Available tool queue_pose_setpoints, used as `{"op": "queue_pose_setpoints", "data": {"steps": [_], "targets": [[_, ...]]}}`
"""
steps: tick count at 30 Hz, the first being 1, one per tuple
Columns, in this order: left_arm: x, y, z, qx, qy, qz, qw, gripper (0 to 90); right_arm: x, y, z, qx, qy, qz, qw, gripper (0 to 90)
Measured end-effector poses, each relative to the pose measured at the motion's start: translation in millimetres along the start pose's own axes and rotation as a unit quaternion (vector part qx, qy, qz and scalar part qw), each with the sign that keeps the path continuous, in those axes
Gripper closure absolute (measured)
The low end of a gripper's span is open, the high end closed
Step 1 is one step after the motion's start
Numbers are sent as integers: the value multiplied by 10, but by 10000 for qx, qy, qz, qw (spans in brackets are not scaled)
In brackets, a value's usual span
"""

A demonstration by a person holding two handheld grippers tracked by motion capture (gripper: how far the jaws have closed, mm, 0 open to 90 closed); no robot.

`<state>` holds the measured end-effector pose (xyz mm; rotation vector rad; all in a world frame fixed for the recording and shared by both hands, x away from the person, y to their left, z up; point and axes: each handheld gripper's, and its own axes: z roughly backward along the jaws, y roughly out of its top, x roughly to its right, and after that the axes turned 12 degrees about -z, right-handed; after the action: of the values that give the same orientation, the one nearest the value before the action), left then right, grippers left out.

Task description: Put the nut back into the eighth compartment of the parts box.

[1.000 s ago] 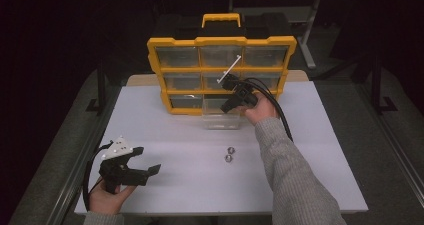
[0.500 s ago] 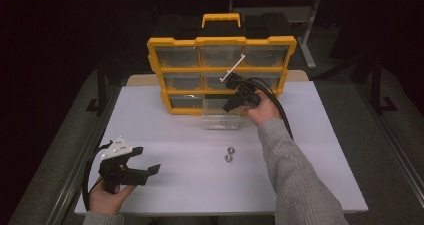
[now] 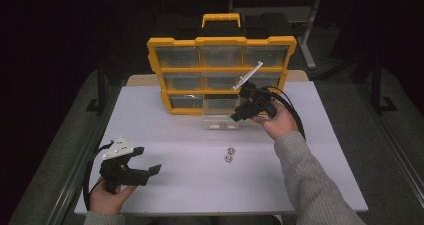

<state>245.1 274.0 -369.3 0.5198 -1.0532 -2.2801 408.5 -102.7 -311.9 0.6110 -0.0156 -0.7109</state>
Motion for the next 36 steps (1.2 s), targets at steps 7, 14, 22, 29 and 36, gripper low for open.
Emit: {"op": "queue_pose_setpoints", "data": {"steps": [7, 14, 22, 29, 36], "targets": [[8, -7, -17, -38, -14, -18, 10000, 150, -98, -298, -79, -33, 52, -1, 10000, 611], [17, 0, -21, -74, -15, -133, 9999, 151, -123, -475, -273, -174, 99, 75, 9998, 610], [8, -18, -28, -45, -13, -27, 10000, 150, -127, -599, -557, -349, 180, 92, 9992, 608], [5, -20, -28, -48, -12, -46, 10000, 150, -140, -668, -791, -452, 201, 69, 9988, 617], [11, -15, -25, -31, -10, -32, 10000, 150, -166, -664, -899, -503, 132, 188, 9985, 634]]}}
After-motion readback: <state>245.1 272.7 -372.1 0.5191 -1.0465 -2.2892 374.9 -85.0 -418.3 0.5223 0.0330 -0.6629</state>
